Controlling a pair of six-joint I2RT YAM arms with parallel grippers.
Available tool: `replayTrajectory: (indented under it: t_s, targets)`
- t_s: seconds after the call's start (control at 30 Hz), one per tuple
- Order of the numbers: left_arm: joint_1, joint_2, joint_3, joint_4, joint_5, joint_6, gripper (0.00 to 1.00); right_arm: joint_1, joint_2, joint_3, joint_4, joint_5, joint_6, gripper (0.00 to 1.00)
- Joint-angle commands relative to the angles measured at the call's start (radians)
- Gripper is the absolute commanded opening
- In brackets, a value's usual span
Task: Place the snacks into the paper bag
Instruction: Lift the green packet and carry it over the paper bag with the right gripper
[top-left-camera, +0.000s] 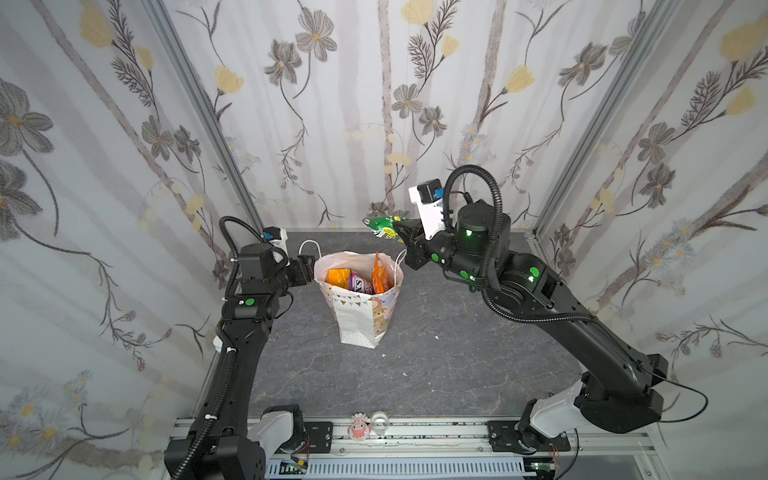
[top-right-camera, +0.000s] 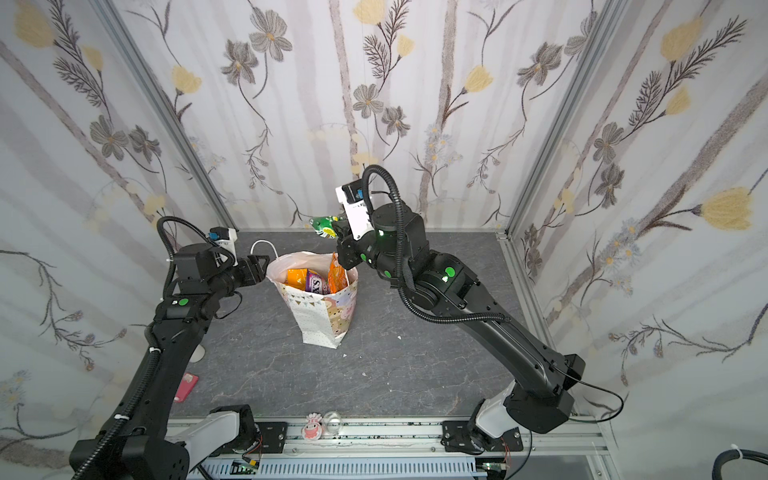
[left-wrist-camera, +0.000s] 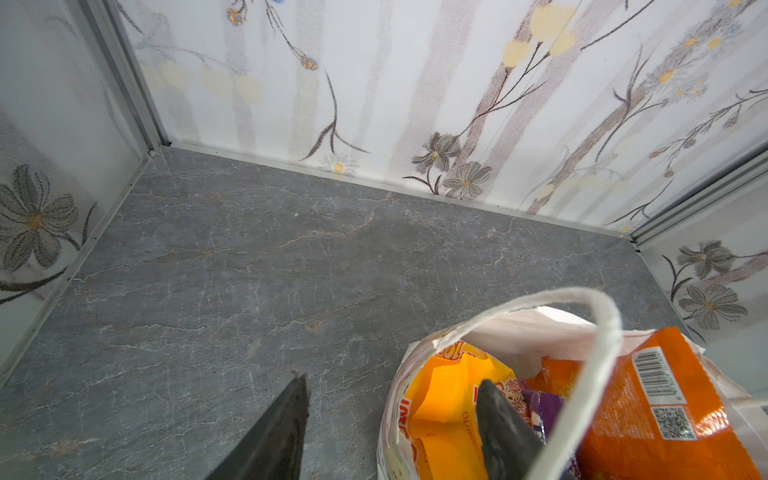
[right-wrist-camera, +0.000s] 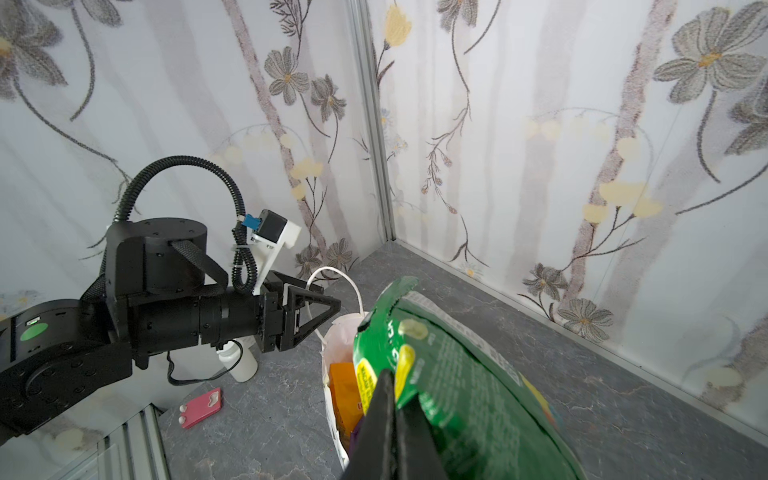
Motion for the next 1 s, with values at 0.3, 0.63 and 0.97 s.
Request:
replayTrajectory:
  t_s: [0.3, 0.63, 0.97]
  targets:
    - [0.001, 0.002, -0.004, 0.023, -0.002, 0.012, 0.59, 0.063, 0.305, 0.287, -0.123, -0.164, -0.077, 0.0]
    - [0.001, 0.001, -0.006, 0.024, -0.002, 0.013, 0.56, -0.01, 0.436, 0.357, -0.226, -0.289, -0.143, 0.0]
    - [0.001, 0.003, -0.006, 0.026, 0.013, 0.011, 0.53, -0.042, 0.521, 0.409, -0.258, -0.254, -0.239, 0.0]
